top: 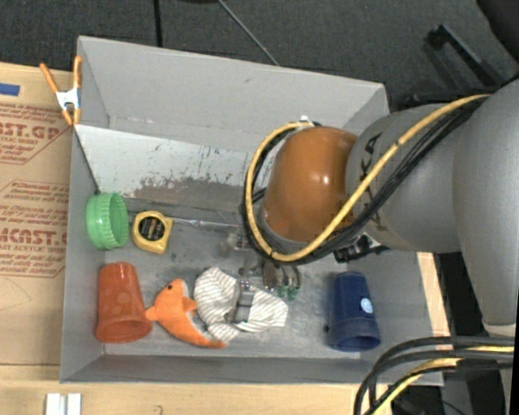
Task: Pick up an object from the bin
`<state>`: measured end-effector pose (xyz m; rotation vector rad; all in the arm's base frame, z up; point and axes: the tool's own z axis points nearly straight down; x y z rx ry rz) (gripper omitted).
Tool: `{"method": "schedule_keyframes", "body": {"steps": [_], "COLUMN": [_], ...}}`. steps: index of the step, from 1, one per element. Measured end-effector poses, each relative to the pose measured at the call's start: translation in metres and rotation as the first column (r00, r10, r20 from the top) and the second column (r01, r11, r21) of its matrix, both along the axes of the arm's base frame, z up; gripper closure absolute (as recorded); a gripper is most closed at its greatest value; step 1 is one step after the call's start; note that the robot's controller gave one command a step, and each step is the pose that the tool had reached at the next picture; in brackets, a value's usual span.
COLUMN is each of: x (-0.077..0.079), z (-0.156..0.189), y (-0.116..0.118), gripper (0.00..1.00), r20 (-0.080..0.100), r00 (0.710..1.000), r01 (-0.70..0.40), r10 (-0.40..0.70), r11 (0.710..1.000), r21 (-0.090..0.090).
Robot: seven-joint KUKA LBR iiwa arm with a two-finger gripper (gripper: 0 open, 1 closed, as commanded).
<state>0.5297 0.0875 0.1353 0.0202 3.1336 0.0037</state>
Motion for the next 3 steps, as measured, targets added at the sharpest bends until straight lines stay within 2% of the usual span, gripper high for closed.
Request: {"method": "schedule_keyframes", "body": {"steps": [1, 2, 3], "x": [0.005, 0.005, 0.016], "z": [-0.064, -0.064, 0.075], "y": [-0.017, -0.017, 0.001], "gripper": [1.0, 1.0, 1.0], "r20": [-0.005, -0.005, -0.004], "r00": [0.988, 0.988, 0.991], "r01": [-0.155, -0.154, -0.136], "r10": [0.155, 0.154, 0.136], "r11": [0.988, 0.988, 0.991], "r21": [-0.002, -0.001, -0.002]}}
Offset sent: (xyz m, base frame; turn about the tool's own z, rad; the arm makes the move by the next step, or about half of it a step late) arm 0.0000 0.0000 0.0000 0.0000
